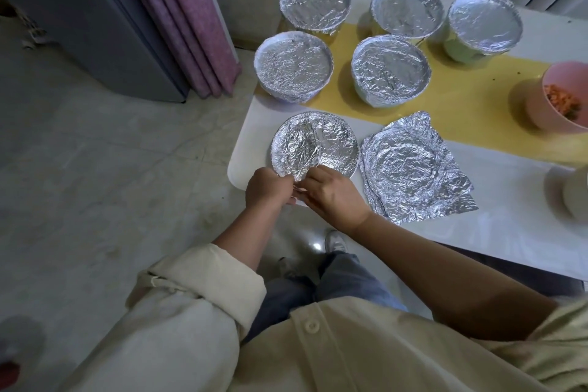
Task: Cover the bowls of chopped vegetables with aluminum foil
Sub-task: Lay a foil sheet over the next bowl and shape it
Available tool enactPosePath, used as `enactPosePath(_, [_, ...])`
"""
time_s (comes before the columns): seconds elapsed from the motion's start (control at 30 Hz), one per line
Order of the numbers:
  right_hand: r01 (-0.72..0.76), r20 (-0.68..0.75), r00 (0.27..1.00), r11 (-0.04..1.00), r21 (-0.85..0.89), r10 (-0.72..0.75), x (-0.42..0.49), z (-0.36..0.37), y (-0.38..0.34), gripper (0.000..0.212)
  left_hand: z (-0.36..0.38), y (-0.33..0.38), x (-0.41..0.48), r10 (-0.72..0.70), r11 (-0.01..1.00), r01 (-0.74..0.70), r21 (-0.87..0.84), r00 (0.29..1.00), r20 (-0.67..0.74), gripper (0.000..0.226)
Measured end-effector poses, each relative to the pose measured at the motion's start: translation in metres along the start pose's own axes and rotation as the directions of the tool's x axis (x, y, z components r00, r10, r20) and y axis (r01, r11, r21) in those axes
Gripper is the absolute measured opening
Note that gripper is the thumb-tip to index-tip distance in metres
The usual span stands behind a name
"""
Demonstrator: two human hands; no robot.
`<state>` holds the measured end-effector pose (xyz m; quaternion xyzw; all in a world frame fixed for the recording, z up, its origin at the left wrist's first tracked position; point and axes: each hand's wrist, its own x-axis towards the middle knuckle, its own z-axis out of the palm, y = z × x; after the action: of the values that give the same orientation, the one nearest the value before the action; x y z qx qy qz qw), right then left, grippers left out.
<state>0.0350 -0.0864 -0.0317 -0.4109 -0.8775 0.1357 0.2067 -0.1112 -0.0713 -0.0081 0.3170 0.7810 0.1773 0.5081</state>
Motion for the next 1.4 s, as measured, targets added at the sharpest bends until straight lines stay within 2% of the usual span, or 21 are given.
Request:
enactPosePath(0.07, [-0.011, 0.010, 1.000, 1.000, -0.004, 0.011, -0.006, -0.004, 0.004, 0.018, -0.003, 0.001, 0.005, 0.016, 0.999, -0.016, 0.032, 1.000, -0.004, 0.024])
enactPosePath(0.13, [-0.013, 0.005, 1.000, 1.000, -0.024, 0.013, -0.008, -0.007, 0.007, 0.015, -0.006, 0.002, 0.007, 0.021, 0.997, -0.021, 0.069, 1.000, 0.002, 0.023])
enactPosePath(0.33, [0.043, -0.007, 0.999, 0.997, -0.062, -0.043, 0.001, -0.005, 0.007, 0.019, -0.003, 0.000, -0.003, 0.013, 1.000, -0.015, -0.024, 0.997, -0.079, 0.025])
enactPosePath(0.43, [0.043, -0.009, 0.999, 0.997, -0.057, -0.043, 0.002, -0.004, 0.006, 0.023, 0.005, -0.002, -0.013, -0.051, 0.994, 0.050, -0.101, 0.999, -0.012, 0.033])
enactPosePath(0.5, [0.041, -0.012, 0.999, 0.999, -0.036, -0.041, 0.003, -0.003, 0.004, 0.029, 0.011, -0.003, -0.016, -0.066, 0.986, 0.070, -0.149, 0.997, 0.027, 0.023])
enactPosePath(0.67, [0.025, 0.003, 1.000, 0.999, -0.021, -0.025, 0.005, 0.000, 0.005, 0.031, 0.017, -0.005, -0.008, -0.039, 0.992, 0.040, -0.123, 0.999, 0.010, 0.014])
enactPosePath(0.87, [0.020, 0.000, 1.000, 1.000, -0.024, -0.020, 0.006, 0.000, 0.005, 0.030, 0.013, -0.001, -0.012, -0.065, 0.983, 0.072, -0.171, 0.997, 0.044, 0.016])
enactPosePath(1.0, [-0.004, 0.014, 1.000, 1.000, -0.010, 0.004, 0.008, 0.002, 0.005, 0.024, 0.013, -0.003, -0.004, -0.037, 0.993, 0.040, -0.113, 0.999, 0.032, 0.024])
enactPosePath(1.17, [-0.025, 0.046, 0.999, 0.998, 0.065, 0.022, 0.003, -0.005, 0.010, 0.029, 0.004, -0.001, 0.007, -0.006, 1.000, 0.006, -0.019, 0.999, 0.038, 0.017])
enactPosePath(1.33, [0.037, 0.017, 0.999, 0.999, -0.008, -0.037, -0.004, -0.008, 0.013, 0.017, -0.003, 0.004, 0.010, 0.003, 0.999, -0.006, 0.041, 0.998, 0.059, 0.019])
enactPosePath(1.4, [0.050, 0.007, 0.999, 0.998, -0.023, -0.050, 0.001, -0.006, 0.011, 0.019, -0.002, 0.005, 0.007, 0.022, 0.998, -0.025, 0.057, 0.999, 0.041, 0.020])
